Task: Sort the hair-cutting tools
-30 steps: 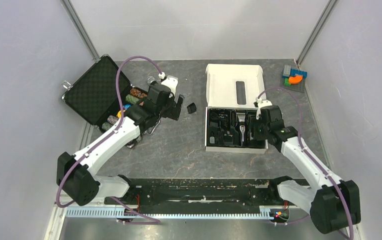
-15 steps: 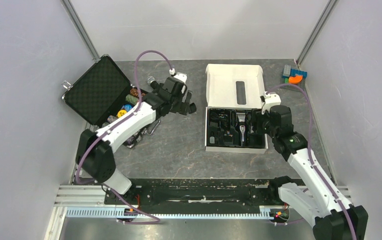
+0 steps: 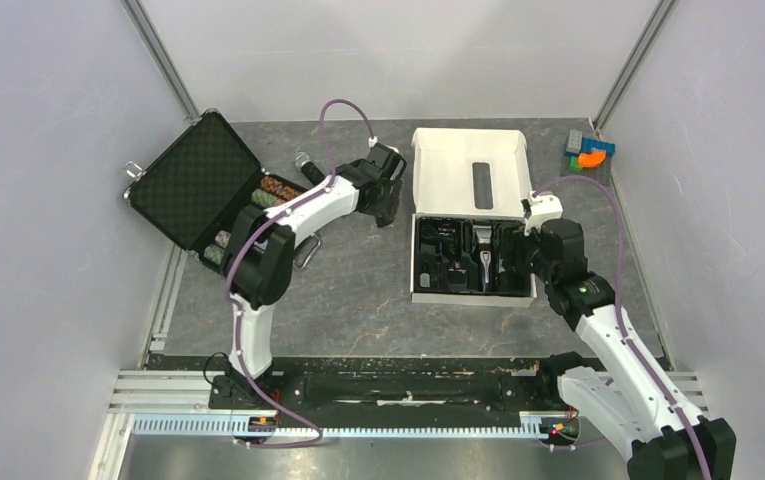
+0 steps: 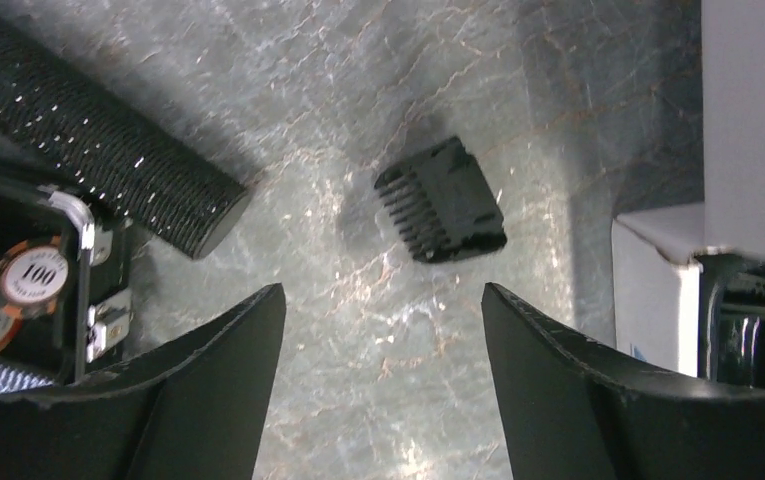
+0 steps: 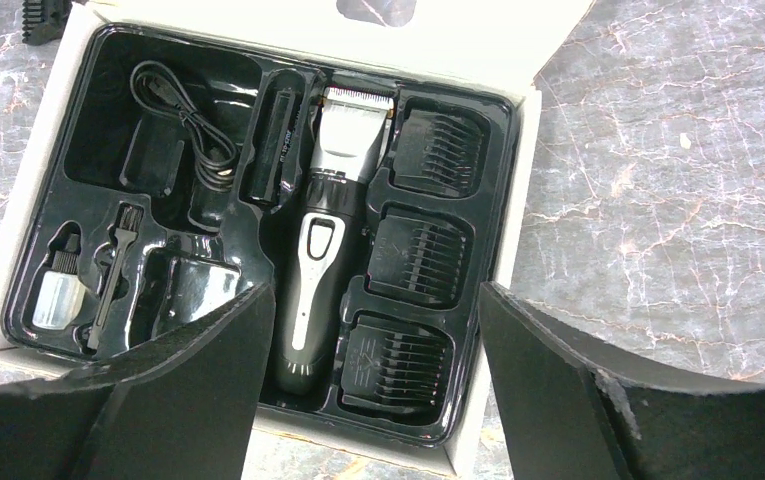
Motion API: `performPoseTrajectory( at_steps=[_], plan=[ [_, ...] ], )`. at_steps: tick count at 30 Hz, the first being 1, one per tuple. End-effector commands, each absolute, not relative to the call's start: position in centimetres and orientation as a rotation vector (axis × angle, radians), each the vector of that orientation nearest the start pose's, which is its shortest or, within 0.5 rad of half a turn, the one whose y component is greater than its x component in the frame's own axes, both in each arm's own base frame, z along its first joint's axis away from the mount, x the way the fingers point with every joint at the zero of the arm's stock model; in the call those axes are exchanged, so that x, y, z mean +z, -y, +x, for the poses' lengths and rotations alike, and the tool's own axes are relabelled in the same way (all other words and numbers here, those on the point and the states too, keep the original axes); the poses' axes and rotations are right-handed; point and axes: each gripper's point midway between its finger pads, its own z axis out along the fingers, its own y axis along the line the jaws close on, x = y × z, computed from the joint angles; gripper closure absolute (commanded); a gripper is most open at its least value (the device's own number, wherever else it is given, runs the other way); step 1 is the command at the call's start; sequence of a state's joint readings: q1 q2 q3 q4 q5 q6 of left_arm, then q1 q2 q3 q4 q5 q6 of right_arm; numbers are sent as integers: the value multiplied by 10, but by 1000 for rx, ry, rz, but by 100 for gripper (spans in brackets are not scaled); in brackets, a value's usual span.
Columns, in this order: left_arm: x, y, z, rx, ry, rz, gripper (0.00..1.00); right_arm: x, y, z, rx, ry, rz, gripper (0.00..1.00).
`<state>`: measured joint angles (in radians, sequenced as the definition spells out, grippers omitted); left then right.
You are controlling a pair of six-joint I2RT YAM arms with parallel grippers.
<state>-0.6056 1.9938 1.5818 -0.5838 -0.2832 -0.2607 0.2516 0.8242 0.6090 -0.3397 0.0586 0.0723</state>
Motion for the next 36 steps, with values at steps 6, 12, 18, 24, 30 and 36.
performPoseTrajectory(
  at_steps=[6,12,18,24,30,36],
  plan=[
    [65,270,444,-100,-2522,241,31,153,-56,276,83,-2071,-145,20],
    [51,283,446,-158,-2554,221,40,150,-55,276,78,-2086,-142,20],
    [32,285,441,-162,-2595,218,39,146,-55,275,80,-2099,-140,20],
    [22,283,436,-158,-2619,226,36,144,-56,274,84,-2105,-137,20],
    [20,283,430,-172,-2634,242,34,139,-59,275,103,-2124,-141,19],
    [17,283,426,-188,-2649,265,29,141,-61,276,112,-2117,-139,18]
  ],
)
